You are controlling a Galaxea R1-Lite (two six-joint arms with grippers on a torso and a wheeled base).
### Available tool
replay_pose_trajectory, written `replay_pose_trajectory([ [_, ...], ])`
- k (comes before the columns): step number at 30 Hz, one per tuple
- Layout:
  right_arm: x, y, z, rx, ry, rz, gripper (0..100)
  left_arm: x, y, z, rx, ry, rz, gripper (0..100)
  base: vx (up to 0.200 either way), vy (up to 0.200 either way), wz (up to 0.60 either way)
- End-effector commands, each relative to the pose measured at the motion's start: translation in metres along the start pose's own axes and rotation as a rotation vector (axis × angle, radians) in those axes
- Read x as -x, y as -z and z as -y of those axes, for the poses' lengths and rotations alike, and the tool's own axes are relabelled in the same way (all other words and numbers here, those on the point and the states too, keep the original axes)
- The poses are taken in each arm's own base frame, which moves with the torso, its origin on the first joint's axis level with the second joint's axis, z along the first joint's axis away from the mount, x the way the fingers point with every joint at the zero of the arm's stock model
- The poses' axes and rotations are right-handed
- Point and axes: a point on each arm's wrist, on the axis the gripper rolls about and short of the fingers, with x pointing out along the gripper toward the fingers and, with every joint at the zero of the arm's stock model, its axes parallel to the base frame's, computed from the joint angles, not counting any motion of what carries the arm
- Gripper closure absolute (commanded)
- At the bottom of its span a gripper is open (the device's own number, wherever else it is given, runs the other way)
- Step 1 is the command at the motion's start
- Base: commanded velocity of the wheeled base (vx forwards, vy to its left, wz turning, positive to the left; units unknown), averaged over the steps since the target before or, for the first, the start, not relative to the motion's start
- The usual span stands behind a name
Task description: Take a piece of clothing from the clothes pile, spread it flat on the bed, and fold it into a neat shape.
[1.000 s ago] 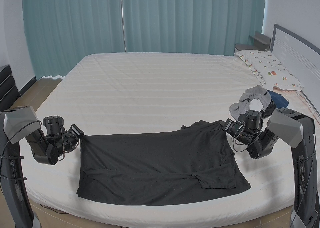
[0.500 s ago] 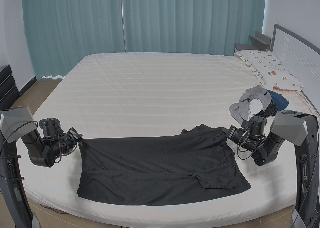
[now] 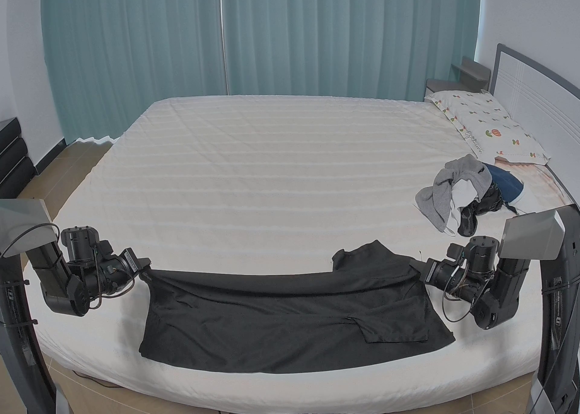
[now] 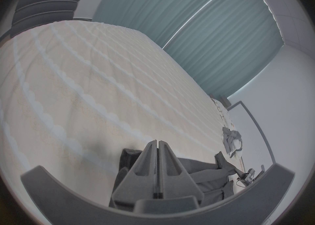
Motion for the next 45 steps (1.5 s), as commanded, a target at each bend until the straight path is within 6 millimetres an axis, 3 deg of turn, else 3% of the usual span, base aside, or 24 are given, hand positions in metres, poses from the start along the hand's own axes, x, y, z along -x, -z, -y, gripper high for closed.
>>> replay_pose_trajectory([
  [1, 0.017, 0.020, -0.001, 0.032, 0.020, -0.082, 100, 0.012, 0.003, -0.003, -0.035, -0.011, -0.026, 100, 0.000, 0.000, 0.00],
  [12, 0.033, 0.047, 0.010, 0.021, 0.067, -0.170, 100, 0.015, 0.028, -0.017, -0.189, -0.064, -0.150, 100, 0.000, 0.000, 0.00],
  [20, 0.036, 0.047, 0.015, 0.004, 0.080, -0.174, 100, 0.015, 0.033, -0.021, -0.200, -0.072, -0.168, 100, 0.000, 0.000, 0.00],
  [21, 0.036, 0.046, 0.015, 0.001, 0.081, -0.174, 100, 0.016, 0.035, -0.022, -0.204, -0.075, -0.175, 0, 0.000, 0.000, 0.00],
  [22, 0.036, 0.045, 0.014, 0.003, 0.079, -0.170, 0, 0.016, 0.035, -0.022, -0.209, -0.075, -0.177, 0, 0.000, 0.000, 0.00],
  [34, 0.037, -0.002, -0.011, -0.106, 0.005, -0.007, 0, 0.025, 0.019, -0.030, -0.179, -0.034, -0.135, 0, 0.000, 0.000, 0.00],
  [45, 0.001, 0.008, -0.031, -0.090, -0.048, -0.086, 0, 0.002, -0.006, -0.017, 0.127, 0.002, -0.053, 0, 0.000, 0.000, 0.00],
])
